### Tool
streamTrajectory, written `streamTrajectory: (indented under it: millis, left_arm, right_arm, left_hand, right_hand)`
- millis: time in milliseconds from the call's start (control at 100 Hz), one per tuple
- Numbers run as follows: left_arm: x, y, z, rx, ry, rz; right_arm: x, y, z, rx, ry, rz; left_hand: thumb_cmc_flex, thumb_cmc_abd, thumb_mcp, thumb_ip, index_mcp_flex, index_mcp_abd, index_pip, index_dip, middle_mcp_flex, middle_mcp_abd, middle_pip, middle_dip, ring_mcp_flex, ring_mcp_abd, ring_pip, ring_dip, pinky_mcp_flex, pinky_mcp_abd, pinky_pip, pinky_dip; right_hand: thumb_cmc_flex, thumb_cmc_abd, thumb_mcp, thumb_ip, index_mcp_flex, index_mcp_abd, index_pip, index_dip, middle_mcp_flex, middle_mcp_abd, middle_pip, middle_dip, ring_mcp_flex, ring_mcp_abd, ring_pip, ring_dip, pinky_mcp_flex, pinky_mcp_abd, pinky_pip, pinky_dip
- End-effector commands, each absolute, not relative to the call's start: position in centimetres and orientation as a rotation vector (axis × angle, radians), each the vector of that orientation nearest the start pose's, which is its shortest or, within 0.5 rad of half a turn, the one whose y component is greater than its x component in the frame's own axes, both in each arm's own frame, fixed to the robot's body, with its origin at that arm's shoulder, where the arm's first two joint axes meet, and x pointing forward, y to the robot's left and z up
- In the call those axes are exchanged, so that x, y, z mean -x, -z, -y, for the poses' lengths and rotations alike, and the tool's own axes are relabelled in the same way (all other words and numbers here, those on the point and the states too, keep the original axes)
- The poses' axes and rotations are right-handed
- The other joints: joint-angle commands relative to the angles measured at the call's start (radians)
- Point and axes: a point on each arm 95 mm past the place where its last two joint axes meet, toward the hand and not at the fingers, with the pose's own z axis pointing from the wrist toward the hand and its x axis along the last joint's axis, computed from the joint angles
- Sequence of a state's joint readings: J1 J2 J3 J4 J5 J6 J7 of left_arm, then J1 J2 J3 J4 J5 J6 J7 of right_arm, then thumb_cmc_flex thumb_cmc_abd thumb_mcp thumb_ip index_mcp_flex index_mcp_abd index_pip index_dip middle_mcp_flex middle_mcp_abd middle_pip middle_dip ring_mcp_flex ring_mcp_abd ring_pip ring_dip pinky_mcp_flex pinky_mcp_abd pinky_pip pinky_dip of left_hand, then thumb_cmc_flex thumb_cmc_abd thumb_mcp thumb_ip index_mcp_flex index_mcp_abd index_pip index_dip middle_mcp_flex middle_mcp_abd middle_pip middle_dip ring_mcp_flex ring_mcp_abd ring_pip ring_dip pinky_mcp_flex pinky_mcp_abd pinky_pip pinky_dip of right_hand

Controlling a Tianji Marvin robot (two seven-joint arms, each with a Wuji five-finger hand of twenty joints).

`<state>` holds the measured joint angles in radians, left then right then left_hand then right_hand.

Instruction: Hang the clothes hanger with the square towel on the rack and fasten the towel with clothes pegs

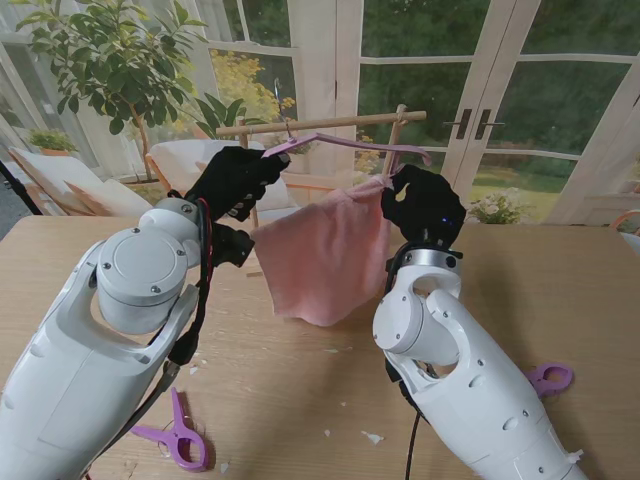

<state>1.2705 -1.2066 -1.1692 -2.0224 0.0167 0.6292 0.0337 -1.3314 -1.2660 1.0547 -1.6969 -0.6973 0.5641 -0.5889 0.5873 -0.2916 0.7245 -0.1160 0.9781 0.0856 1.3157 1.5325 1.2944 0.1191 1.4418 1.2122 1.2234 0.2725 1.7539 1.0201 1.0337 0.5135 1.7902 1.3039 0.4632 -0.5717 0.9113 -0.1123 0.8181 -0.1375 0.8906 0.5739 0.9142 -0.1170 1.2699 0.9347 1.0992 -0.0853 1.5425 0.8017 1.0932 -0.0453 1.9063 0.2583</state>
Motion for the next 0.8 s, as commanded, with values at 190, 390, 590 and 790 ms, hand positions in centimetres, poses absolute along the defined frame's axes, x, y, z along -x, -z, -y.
streamTrajectory:
  millis: [190,390,590,790]
  left_arm:
    - [-41.8,10.0,7.9,1.987,2.114,-0.752]
    - [-41.8,10.0,7.8,1.982,2.091,-0.744]
    - [-41.5,9.7,7.7,1.953,2.092,-0.749]
    - [-41.1,9.6,7.4,1.92,2.081,-0.763]
  right_arm:
    - [-42.8,18.9,-5.6,-1.227,-1.658,-0.523]
    - [-41.7,18.8,-6.1,-1.188,-1.693,-0.541]
    - [-40.6,18.8,-7.0,-1.137,-1.72,-0.606]
    - [-39.0,18.9,-6.9,-1.071,-1.704,-0.705]
  left_hand:
    - [-0.026,0.005,0.008,0.011,0.07,0.036,0.018,0.037,0.048,-0.038,0.067,0.001,0.039,0.001,0.119,0.007,0.027,-0.009,0.304,0.071]
    - [-0.024,0.008,0.004,0.011,0.065,0.036,0.017,0.037,0.048,-0.038,0.067,0.001,0.039,0.002,0.118,0.008,0.027,-0.008,0.304,0.071]
    - [-0.024,0.01,0.001,0.011,0.062,0.033,0.018,0.037,0.048,-0.038,0.068,0.0,0.039,0.0,0.118,0.008,0.028,-0.009,0.304,0.07]
    - [-0.02,0.013,-0.003,0.011,0.06,0.032,0.02,0.037,0.048,-0.038,0.068,0.0,0.039,-0.001,0.118,0.007,0.029,-0.015,0.304,0.069]
  right_hand:
    - [-0.177,0.039,-0.063,0.051,-0.131,0.132,-0.405,0.018,-0.153,0.022,-0.044,-0.033,-0.096,0.073,-0.024,0.023,-0.053,-0.073,0.111,0.387]
    - [-0.2,0.053,-0.122,0.052,-0.254,0.132,-0.466,-0.017,-0.198,0.024,-0.104,-0.067,-0.134,0.09,-0.061,0.027,-0.073,-0.065,0.095,0.393]
    - [-0.17,0.07,-0.146,0.061,-0.277,0.113,-0.464,-0.026,-0.227,0.074,-0.29,-0.248,-0.213,0.157,-0.284,-0.072,-0.216,0.103,-0.087,0.412]
    - [-0.102,0.098,-0.128,0.079,-0.267,0.094,-0.488,-0.029,-0.242,0.16,-0.576,-0.516,-0.351,0.224,-0.729,-0.258,-0.533,0.288,-0.538,0.434]
